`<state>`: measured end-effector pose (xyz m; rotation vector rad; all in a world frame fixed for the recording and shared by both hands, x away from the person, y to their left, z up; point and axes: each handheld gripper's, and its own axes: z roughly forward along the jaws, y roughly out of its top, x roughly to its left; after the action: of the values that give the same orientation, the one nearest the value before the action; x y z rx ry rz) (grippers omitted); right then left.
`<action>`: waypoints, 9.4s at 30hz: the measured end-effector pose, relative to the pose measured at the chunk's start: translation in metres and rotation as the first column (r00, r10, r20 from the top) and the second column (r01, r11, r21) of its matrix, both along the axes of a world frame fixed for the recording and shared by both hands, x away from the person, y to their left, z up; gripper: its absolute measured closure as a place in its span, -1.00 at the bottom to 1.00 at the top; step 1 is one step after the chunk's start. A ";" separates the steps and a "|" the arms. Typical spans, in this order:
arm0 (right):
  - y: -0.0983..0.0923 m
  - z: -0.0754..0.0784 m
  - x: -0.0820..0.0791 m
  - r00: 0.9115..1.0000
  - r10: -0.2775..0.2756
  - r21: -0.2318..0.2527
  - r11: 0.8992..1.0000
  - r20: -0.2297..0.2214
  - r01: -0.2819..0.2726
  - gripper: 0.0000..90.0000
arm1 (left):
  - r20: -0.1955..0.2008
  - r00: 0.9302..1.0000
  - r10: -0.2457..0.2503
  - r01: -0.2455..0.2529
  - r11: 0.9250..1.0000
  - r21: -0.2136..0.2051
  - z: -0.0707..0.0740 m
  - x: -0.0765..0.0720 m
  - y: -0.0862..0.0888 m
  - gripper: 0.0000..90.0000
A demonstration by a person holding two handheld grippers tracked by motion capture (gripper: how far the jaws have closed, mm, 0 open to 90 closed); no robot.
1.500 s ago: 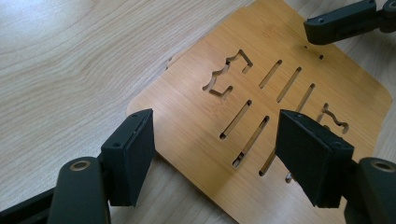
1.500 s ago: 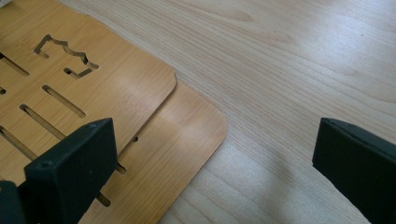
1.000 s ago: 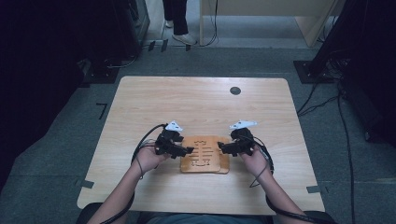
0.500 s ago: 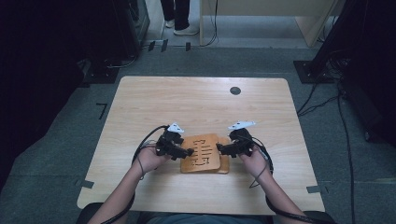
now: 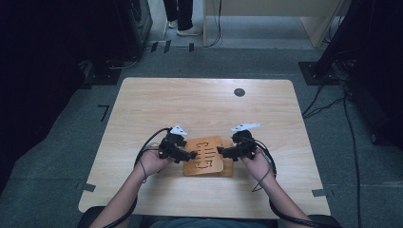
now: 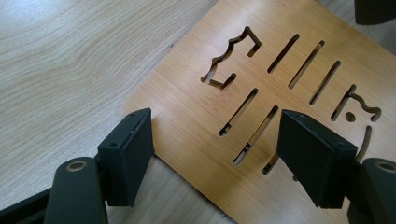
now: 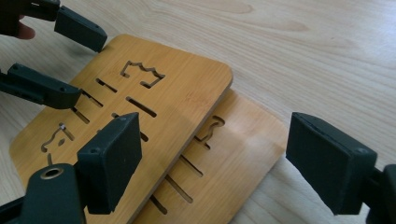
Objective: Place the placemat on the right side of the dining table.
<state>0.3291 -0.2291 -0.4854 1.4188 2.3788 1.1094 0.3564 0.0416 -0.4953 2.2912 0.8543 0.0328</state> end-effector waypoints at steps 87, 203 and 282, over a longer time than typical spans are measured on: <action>0.006 0.033 0.011 0.924 -0.009 0.345 0.926 -0.381 0.151 0.90 | -0.031 0.999 -0.014 0.013 0.999 -0.038 0.004 -0.001 -0.003 -0.45; -0.081 0.094 0.009 0.939 -0.255 0.124 0.949 -0.232 0.289 0.96 | -0.011 1.000 0.017 -0.018 0.997 -0.069 0.010 0.005 0.005 -0.45; -0.210 0.091 0.107 0.749 -0.633 0.023 0.761 -0.197 0.649 0.96 | -0.015 1.000 -0.021 0.020 0.998 -0.056 0.006 0.003 -0.007 -0.45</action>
<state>0.4364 -0.4395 -0.3943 2.2108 1.6767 0.9198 0.3596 0.0350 -0.4896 2.2503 0.8295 -0.0185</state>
